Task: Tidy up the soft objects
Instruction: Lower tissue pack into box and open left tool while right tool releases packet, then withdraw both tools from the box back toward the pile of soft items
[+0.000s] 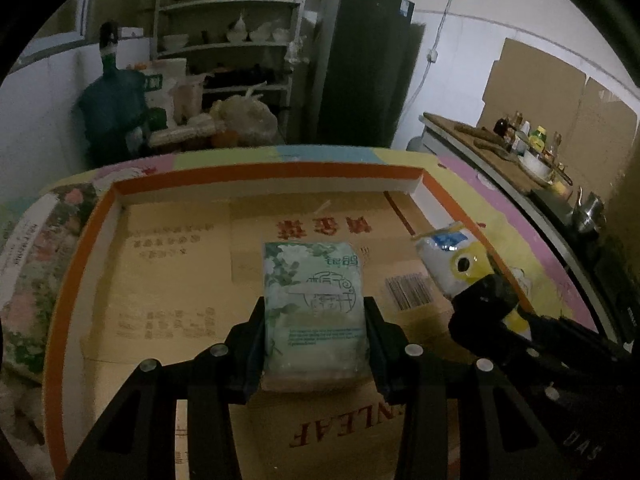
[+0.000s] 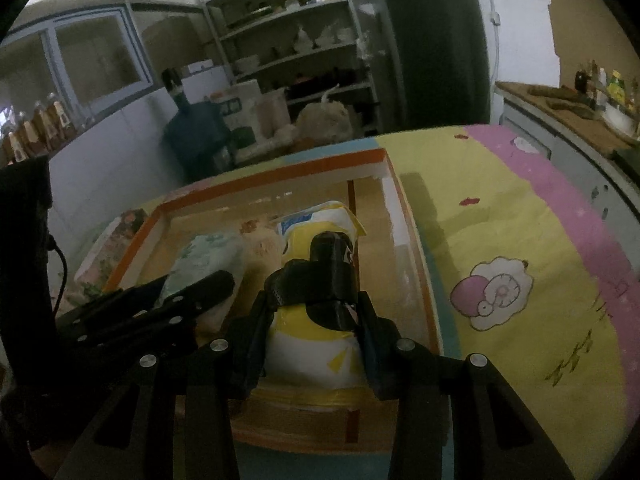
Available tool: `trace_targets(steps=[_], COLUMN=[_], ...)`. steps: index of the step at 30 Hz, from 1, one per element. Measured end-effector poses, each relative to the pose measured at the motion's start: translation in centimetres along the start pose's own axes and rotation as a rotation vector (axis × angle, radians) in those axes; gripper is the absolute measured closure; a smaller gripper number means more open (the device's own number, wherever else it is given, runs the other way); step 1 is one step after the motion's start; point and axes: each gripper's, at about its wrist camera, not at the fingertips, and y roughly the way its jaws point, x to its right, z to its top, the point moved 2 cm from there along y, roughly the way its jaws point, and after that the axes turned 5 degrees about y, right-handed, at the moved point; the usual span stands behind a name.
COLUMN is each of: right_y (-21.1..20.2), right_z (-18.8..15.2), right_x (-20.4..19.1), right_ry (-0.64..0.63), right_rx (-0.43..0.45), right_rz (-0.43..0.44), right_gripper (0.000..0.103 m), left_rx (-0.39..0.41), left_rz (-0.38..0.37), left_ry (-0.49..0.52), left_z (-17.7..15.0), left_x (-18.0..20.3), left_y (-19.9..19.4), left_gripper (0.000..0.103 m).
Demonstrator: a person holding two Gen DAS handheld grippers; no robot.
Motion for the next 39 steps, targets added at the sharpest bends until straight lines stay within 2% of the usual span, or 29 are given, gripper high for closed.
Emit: trace_targets(steps=[12, 18, 20, 24, 26, 28, 30, 33, 36, 39], right_y=[0.1, -1.4, -2.1, -3.6, -4.3, -5.0, -5.6, -6.7, -8.0, -9.6], right_z=[0.0, 0.1, 0.2, 0.1, -0.1, -0.3, -0.6, -1.1, -1.4, -1.8], right_x=[-0.3, -0.1, -0.1, -0.2, -0.3, -0.4, -0.7, -1.2, -1.9, -2.6], right_ry=[-0.019, -0.006, -0.006, 0.003, 0.010, 0.018, 0.022, 0.021, 0.019, 0.027], right_rx=[-0.004, 0.049, 0.073, 0.110, 0.126, 0.142, 0.157, 0.183, 0.220, 0.290], right_rz=[-0.032, -0.007, -0.005, 0.006, 0.012, 0.014, 0.015, 0.052, 0.094, 0.127], right_gripper=[0.058, 0.047, 0.046, 0.046, 0.046, 0.043, 0.039, 0.036, 0.032, 0.029], left_rx=[-0.023, -0.063, -0.065, -0.005, 0.029, 0.070, 0.118, 0.179, 0.191, 0.218], left_rz=[-0.007, -0.046, -0.038, -0.023, -0.015, -0.021, -0.028, -0.053, -0.062, -0.037], left_ry=[-0.005, -0.005, -0.006, -0.015, -0.006, 0.006, 0.030, 0.133, 0.226, 0.244], left_z=[0.1, 0.1, 0.0, 0.0, 0.0, 0.0, -0.2, -0.8, -1.2, -1.6], left_x=[0.0, -0.2, -0.3, -0.7, -0.7, -0.7, -0.7, -0.2, -0.1, -0.8], left_y=[0.1, -0.5, -1.0, -2.9, -3.9, -4.8, -6.1, -7.9, -9.2, -10.7], left_gripper=[0.056, 0.054, 0.049, 0.043, 0.038, 0.024, 0.019, 0.019, 0.018, 0.018])
